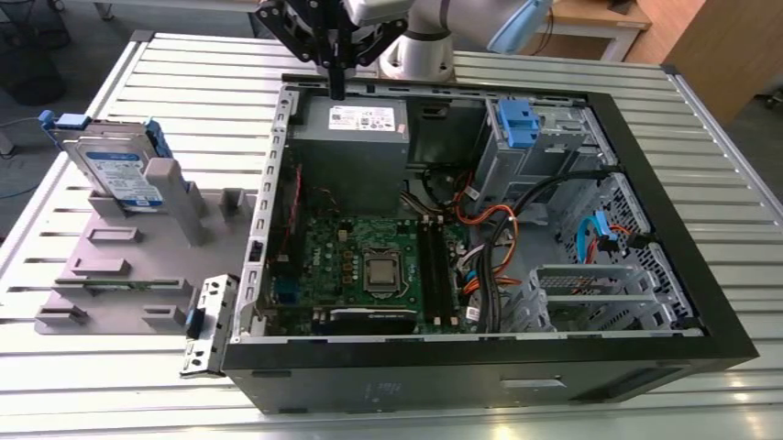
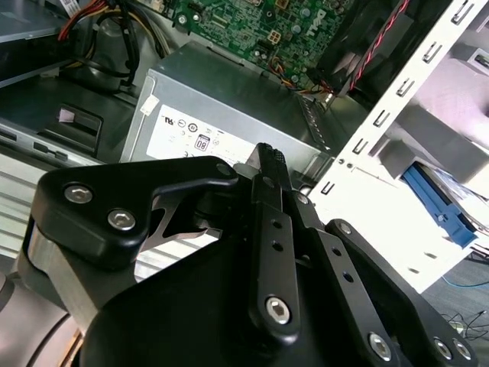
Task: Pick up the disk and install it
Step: 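Reach for the disk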
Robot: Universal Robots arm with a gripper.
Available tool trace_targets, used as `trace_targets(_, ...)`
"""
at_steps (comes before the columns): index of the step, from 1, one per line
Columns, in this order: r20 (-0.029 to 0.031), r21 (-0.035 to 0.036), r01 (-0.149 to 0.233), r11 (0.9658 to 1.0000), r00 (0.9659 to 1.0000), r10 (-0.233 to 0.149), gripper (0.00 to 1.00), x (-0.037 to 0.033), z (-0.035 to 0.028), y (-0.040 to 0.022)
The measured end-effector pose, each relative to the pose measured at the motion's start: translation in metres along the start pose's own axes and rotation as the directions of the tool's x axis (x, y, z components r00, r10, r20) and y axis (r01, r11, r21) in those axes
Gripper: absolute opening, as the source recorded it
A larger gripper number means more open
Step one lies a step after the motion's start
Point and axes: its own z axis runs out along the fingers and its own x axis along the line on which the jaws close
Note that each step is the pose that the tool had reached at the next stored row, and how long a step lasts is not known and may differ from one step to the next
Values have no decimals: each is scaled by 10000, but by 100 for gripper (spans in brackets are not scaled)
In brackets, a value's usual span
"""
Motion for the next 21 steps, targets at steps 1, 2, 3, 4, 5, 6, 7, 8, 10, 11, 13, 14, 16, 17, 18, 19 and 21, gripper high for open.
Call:
trace_targets(1, 0, 1, 0, 10000, 10000, 0, 11, 3, 0, 0)
trace_targets(2, 0, 0, 1, 10000, 10000, -1, 11, 4, 0, 0)
trace_targets(3, 0, 1, 2, 10000, 10000, -2, 11, 5, 0, -1)
trace_targets(4, -1, 1, 2, 10000, 10000, -2, 11, 6, 0, -1)
trace_targets(5, -1, 1, 1, 10000, 10000, -1, 11, 7, 0, -1)
trace_targets(6, 0, 0, 1, 10000, 10000, -1, 11, 9, 1, -1)
trace_targets(7, 0, 0, 0, 10000, 10000, 0, 11, 12, 1, -1)
trace_targets(8, 0, 0, 0, 10000, 10000, 0, 11, 15, 1, -1)
trace_targets(10, 0, 1, 1, 10000, 10000, -1, 11, 19, 1, -1)
trace_targets(11, 0, 0, 1, 10000, 10000, -1, 11, 21, 1, -2)
trace_targets(13, 0, 0, 0, 10000, 10000, 0, 11, 29, 2, -2)
trace_targets(14, -1, 1, 0, 10000, 10000, 0, 11, 31, 2, -2)
trace_targets(16, -1, 1, 1, 10000, 10000, -1, 11, 36, 1, -3)
trace_targets(17, 0, 1, 1, 10000, 10000, -1, 11, 38, 2, -3)
trace_targets(18, 0, 1, 1, 10000, 10000, -1, 11, 38, 2, -3)
trace_targets(19, 0, 0, 0, 10000, 10000, 0, 11, 39, 2, -3)
trace_targets(21, 0, 1, 1, 10000, 10000, -1, 11, 40, 2, -3)
